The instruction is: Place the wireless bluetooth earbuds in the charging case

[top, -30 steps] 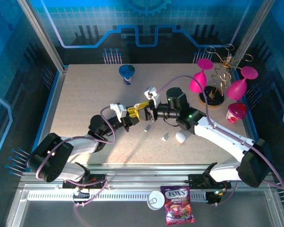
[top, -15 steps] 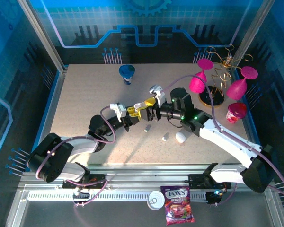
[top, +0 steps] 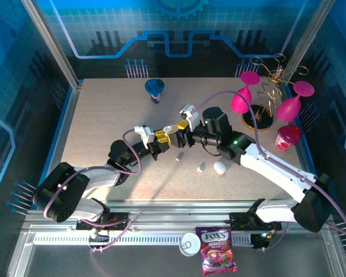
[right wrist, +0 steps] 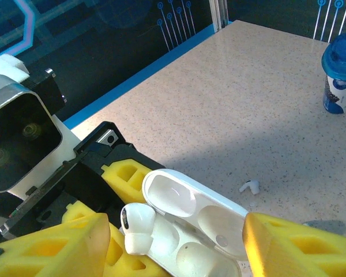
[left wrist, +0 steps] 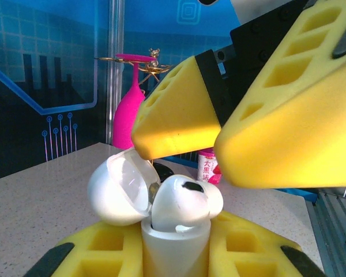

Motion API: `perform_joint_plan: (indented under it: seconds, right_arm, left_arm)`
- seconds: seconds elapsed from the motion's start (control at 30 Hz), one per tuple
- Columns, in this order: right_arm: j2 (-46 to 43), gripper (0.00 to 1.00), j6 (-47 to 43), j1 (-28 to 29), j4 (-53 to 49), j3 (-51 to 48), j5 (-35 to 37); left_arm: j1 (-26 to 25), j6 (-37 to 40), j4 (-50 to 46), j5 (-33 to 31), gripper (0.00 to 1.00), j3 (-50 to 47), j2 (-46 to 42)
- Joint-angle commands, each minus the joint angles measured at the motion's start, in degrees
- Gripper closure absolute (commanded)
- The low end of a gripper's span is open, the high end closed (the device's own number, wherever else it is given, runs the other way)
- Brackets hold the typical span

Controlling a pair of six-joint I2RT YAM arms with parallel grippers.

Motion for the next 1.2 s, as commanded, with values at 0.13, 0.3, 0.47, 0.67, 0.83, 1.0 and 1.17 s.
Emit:
perform_joint_plan:
  seconds: [0.13,0.3,0.47,0.67,0.83,1.0,1.17]
  right_arm:
    - [0.94,0.37,-2.22,0.04,-4.41,1.69,7.43]
    - [0.26,0.37,-2.47,0.1,-5.28,1.91,8.13]
    - [0.0,0.37,-3.35,0.4,-6.73,2.52,10.19]
    - [-1.68,0.37,-3.22,0.65,-6.46,2.54,8.51]
    - [-4.71,0.35,-1.84,-0.02,-3.41,0.76,3.89]
    - [-7.31,0.35,5.71,-5.22,3.43,-4.35,-1.04]
    - [-5.39,0.35,14.85,-12.43,7.34,-9.05,-2.43]
  left_arm:
    - [-0.42,-0.01,4.02,1.06,1.0,1.26,-2.68]
    - [-0.49,0.88,3.34,0.75,1.0,1.15,-2.73]
    - [-0.49,0.91,3.36,0.69,1.0,1.26,-2.65]
    - [-0.44,1.47,3.23,0.58,1.0,1.23,-2.55]
    - [-0.26,3.25,3.95,0.15,1.0,0.14,-2.6]
    - [2.18,4.52,3.99,-0.59,1.0,-2.11,-4.39]
    - [5.0,5.75,-0.9,-0.17,1.0,-3.56,-10.52]
